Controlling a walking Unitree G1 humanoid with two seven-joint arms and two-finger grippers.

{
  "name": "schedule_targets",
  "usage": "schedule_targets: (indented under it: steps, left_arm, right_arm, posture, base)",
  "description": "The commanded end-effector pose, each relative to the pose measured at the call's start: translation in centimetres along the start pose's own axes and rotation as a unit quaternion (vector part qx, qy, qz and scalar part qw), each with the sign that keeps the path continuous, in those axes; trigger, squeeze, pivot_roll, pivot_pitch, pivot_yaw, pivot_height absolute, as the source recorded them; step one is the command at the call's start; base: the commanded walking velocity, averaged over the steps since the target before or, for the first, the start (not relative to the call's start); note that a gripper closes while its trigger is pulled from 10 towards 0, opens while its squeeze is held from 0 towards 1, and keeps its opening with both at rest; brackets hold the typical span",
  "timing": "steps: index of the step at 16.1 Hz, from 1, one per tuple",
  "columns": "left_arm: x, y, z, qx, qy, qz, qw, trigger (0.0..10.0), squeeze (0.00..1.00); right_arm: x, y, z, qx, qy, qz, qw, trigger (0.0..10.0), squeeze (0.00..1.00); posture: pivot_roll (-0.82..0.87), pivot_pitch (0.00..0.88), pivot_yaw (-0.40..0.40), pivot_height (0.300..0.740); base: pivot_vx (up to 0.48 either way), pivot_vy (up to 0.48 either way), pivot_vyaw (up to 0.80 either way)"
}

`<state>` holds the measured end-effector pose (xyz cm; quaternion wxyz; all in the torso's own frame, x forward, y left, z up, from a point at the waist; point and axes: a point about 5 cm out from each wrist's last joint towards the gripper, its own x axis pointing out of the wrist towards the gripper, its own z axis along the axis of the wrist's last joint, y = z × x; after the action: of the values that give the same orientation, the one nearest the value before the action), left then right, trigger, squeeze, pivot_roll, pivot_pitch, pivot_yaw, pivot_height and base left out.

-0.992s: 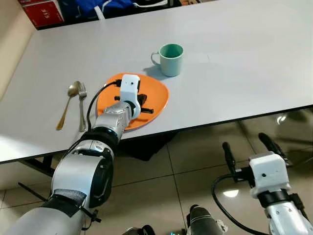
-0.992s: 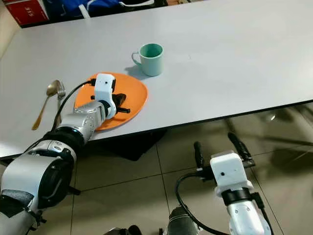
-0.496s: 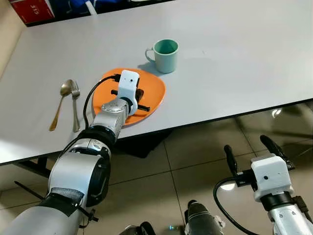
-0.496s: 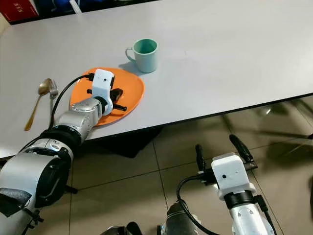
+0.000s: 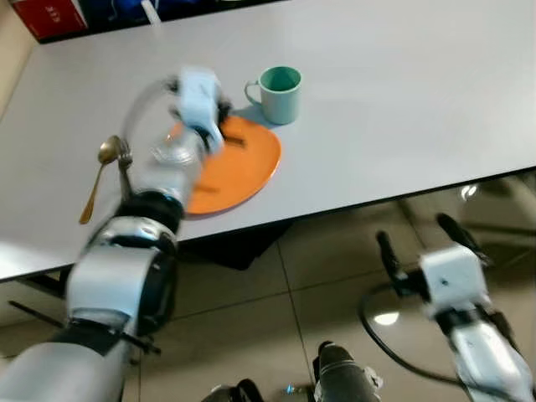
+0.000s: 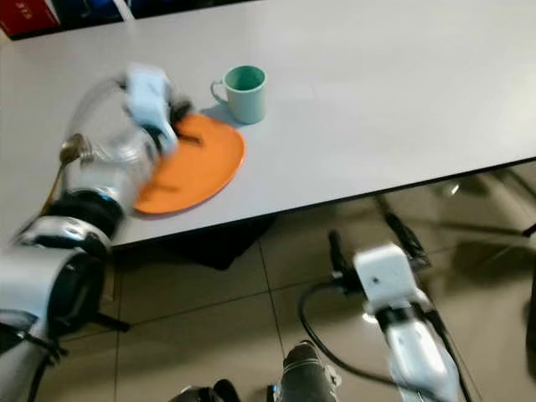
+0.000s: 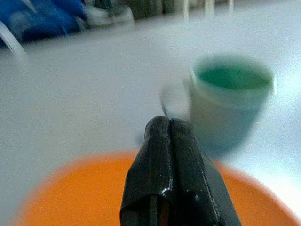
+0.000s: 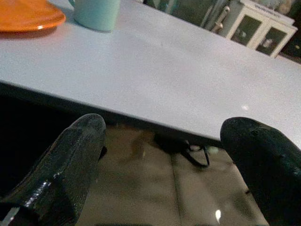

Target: Setting the table

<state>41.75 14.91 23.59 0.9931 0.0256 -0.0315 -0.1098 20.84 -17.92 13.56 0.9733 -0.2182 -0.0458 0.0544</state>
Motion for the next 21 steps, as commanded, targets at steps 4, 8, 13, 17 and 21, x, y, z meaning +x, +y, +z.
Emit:
schedule_targets:
  steps: [4, 8, 13, 17, 21]
  left_arm:
    - [-2.8, 3.3, 3.8, 0.029, -0.114, 0.041, 0.992, 10.0, 0.0]
    - [-8.0, 5.2, 1.5, 0.056, -0.132, 0.094, 0.985, 10.0, 0.0]
    - [-14.6, 0.2, -8.0, -0.004, -0.01, 0.101, 0.995, 10.0, 0.0]
    - [-13.5, -0.2, -8.9, 0.02, 0.014, 0.069, 0.997, 10.0, 0.0]
    - [-12.8, -0.5, -9.1, 0.024, 0.032, 0.05, 0.998, 10.0, 0.0]
  right_arm:
    - [2.4, 1.0, 0.4, 0.021, -0.032, 0.022, 0.999, 10.0, 0.0]
    - [4.6, 1.5, 0.1, 0.051, -0.036, 0.027, 0.998, 10.0, 0.0]
    - [7.5, 1.2, -0.4, 0.077, -0.049, 0.003, 0.996, 10.0, 0.0]
    - [7.7, 1.7, -0.9, 0.083, -0.05, 0.003, 0.995, 10.0, 0.0]
    - [7.5, 1.8, -1.1, 0.077, -0.055, 0.001, 0.996, 10.0, 0.0]
  posture:
    - [-0.26, 0.01, 0.093, 0.74]
    - [-0.16, 0.0, 0.067, 0.74]
    - [-0.12, 0.0, 0.048, 0.74]
    - [-0.14, 0.0, 0.063, 0.74]
    - [-0.16, 0.0, 0.075, 0.74]
  base:
    - [0.0, 0.0, 0.0]
    - [0.0, 0.0, 0.0]
    - [0.0, 0.0, 0.0]
    - [0.0, 0.48, -0.57]
    - [0.0, 0.48, -0.76]
